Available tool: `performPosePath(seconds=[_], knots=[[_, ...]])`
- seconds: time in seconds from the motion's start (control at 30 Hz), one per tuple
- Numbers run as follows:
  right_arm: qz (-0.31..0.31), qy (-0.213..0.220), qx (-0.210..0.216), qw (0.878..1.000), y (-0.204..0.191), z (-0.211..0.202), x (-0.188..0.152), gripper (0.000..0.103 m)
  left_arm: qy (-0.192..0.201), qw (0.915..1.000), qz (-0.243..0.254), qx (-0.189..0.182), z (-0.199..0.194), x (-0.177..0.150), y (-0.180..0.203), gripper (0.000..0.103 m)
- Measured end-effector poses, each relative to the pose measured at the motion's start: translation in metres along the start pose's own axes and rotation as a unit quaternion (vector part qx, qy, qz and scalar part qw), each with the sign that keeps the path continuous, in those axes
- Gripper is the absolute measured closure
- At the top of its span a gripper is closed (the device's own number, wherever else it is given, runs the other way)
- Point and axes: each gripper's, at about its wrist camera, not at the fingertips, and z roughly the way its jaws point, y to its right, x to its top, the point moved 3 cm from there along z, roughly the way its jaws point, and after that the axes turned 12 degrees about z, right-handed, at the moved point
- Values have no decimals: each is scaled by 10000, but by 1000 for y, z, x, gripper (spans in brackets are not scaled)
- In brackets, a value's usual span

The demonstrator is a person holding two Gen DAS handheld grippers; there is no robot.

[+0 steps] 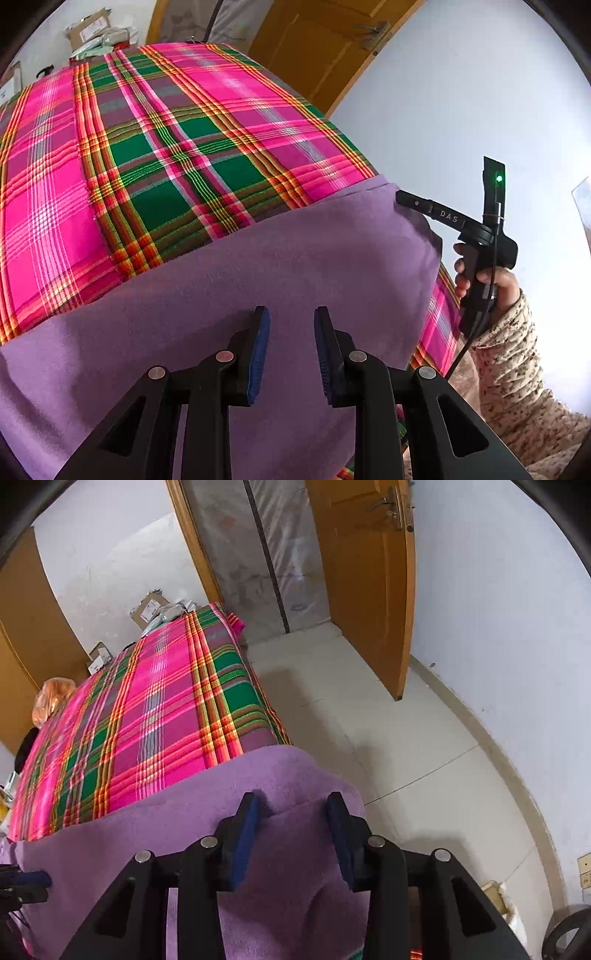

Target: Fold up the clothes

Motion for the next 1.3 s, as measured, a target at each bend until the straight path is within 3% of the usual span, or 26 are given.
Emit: performPosePath(seconds=[0.1, 0.27, 0.4, 0.53, 0.7, 0.73, 0.8, 0.87, 0.97, 1.1, 1.23, 1.3], knots=[[-47, 47, 51, 10000, -1, 0, 1, 66, -13, 10000, -40, -30, 1, 2, -3, 77], [-187, 190, 80, 9996, -6, -2, 3, 92, 33, 9999, -150, -28, -1, 4, -10, 77], [-128, 539, 52, 9985, -8, -14, 12, 102, 111, 9997, -212, -6, -5, 6, -13, 77], [-94, 866, -27, 9962, -9, -24, 22, 103, 230, 9994, -234, 46, -14, 12, -14, 77], [-99, 215, 163, 9996, -7, -4, 18, 99, 281, 9992, -228, 152, -23, 18, -16, 77], [-108, 158, 172, 9997, -7, -1, 16, 95, 289, 9992, -180, 203, -27, 19, -16, 77], [-118, 52, 197, 9997, -8, 6, 11, 75, 358, 9988, -53, 323, -37, 24, -13, 77], [-34, 32, 285, 9996, -8, 9, 10, 74, 473, 9982, 24, 378, -47, 32, -10, 77], [173, 2, 326, 9993, -5, 12, 12, 74, 655, 9969, 167, 410, -63, 49, -2, 77], [53, 126, 195, 9997, -5, 4, 10, 97, 916, 9945, 410, 308, -81, 67, 16, 77], [115, 305, 195, 9993, -3, -5, 9, 101, 1058, 9921, 577, 336, -85, 70, 31, 77], [166, 438, 196, 9987, -2, -11, 10, 101, 914, 9938, 534, 336, -78, 68, 32, 77]])
